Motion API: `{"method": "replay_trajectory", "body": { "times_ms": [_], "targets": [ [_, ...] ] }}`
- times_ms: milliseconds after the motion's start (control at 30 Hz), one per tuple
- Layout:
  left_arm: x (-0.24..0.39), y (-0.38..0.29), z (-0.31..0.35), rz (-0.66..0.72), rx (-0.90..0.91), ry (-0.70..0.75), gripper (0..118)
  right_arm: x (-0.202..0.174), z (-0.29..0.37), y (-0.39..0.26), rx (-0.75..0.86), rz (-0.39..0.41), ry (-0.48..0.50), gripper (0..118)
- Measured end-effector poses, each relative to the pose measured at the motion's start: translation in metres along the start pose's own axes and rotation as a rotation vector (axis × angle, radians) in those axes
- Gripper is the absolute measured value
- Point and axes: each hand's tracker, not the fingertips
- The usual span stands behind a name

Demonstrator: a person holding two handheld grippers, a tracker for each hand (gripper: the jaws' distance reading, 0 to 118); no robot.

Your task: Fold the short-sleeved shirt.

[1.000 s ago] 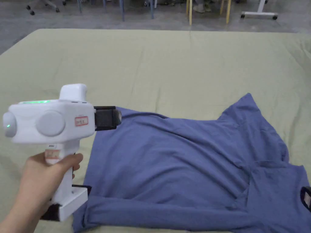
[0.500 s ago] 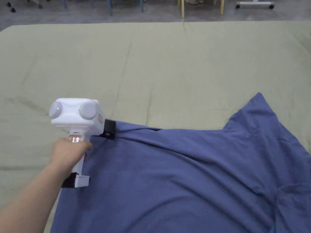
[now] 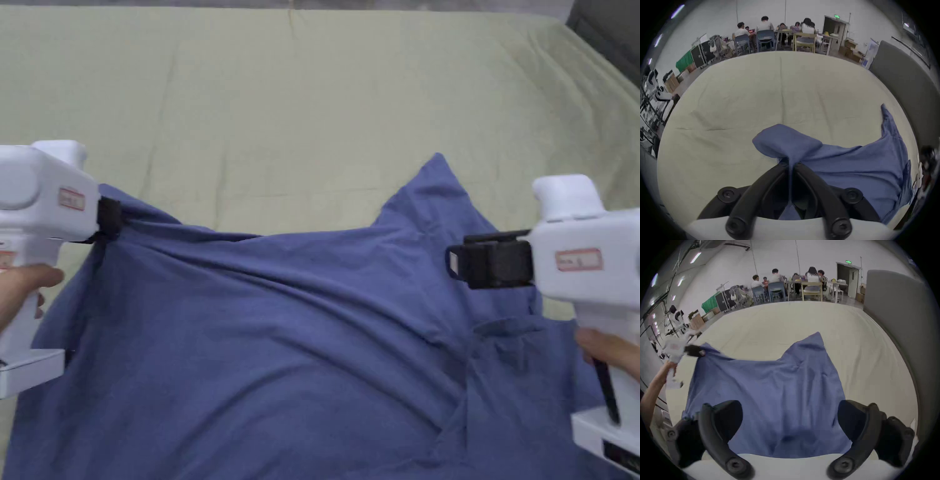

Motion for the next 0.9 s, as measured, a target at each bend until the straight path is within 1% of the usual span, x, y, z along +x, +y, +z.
{"method": "replay_trajectory", "body": {
  "times_ms": [67,133,167,233,267,300,333,367,433,467,500,533,567,600,633,667,700,733,800,867,900],
  "targets": [
    [0.000,-0.002,0.004,0.002,-0.005,-0.016,0,0.015,-0.039,0.028,-0.098,-0.037,-0.090,118],
    [-0.001,-0.003,-0.002,0.008,-0.005,-0.013,0,0.044,-0.085,0.040,-0.164,-0.072,-0.160,118],
    [-0.002,-0.004,-0.003,0.016,-0.011,-0.014,0,0.052,-0.104,0.044,-0.200,-0.098,-0.176,118],
    [-0.006,-0.005,-0.008,0.059,-0.018,-0.028,0,0.065,-0.130,0.050,-0.271,-0.175,-0.149,118],
    [-0.005,-0.008,-0.012,0.077,-0.017,-0.036,0,0.068,-0.137,0.050,-0.300,-0.209,-0.154,115],
    [-0.006,-0.009,-0.015,0.081,-0.027,-0.042,0,0.069,-0.139,0.049,-0.298,-0.230,-0.161,90],
    [-0.006,-0.010,-0.018,0.079,-0.034,-0.046,0,0.066,-0.137,0.049,-0.292,-0.207,-0.148,68],
    [-0.006,-0.011,-0.019,0.067,-0.034,-0.046,0,0.061,-0.133,0.047,-0.273,-0.171,-0.186,67],
    [-0.001,-0.015,-0.018,0.044,-0.026,-0.038,0,0.050,-0.129,0.045,-0.247,-0.042,-0.166,38],
    [-0.002,-0.016,-0.019,0.046,-0.026,-0.040,0,0.044,-0.127,0.044,-0.249,-0.013,-0.164,21],
    [-0.004,-0.017,-0.021,0.053,-0.024,-0.045,0,0.043,-0.128,0.043,-0.241,-0.014,-0.165,16],
    [-0.001,-0.019,-0.021,0.062,-0.028,-0.051,0,0.038,-0.127,0.042,-0.229,0.014,-0.200,13],
    [-0.001,-0.019,-0.021,0.065,-0.027,-0.050,0,0.036,-0.126,0.042,-0.229,0.053,-0.200,13],
    [-0.001,-0.020,-0.020,0.066,-0.026,-0.049,0,0.034,-0.124,0.042,-0.224,0.071,-0.214,12],
    [-0.002,-0.021,-0.016,0.066,-0.017,-0.048,0,0.032,-0.116,0.042,-0.193,0.063,-0.215,12],
    [-0.003,-0.021,-0.012,0.064,-0.007,-0.047,0,0.034,-0.107,0.043,-0.145,0.029,-0.174,12],
    [-0.005,-0.021,-0.005,0.066,0.011,-0.050,0,0.035,-0.095,0.044,-0.107,-0.012,-0.168,12],
    [-0.006,-0.021,0.003,0.066,0.034,-0.061,0,0.035,-0.083,0.045,-0.072,-0.024,-0.161,12],
    [-0.006,-0.020,0.029,0.079,0.082,-0.074,0,0.029,-0.048,0.044,0.024,-0.013,-0.134,11],
    [-0.003,-0.019,0.060,0.073,0.159,-0.086,0,0.024,-0.015,0.044,0.097,-0.005,-0.131,11],
    [-0.002,-0.016,0.078,0.062,0.187,-0.090,0,0.022,0.005,0.044,0.146,-0.020,-0.116,11]
  ]
}}
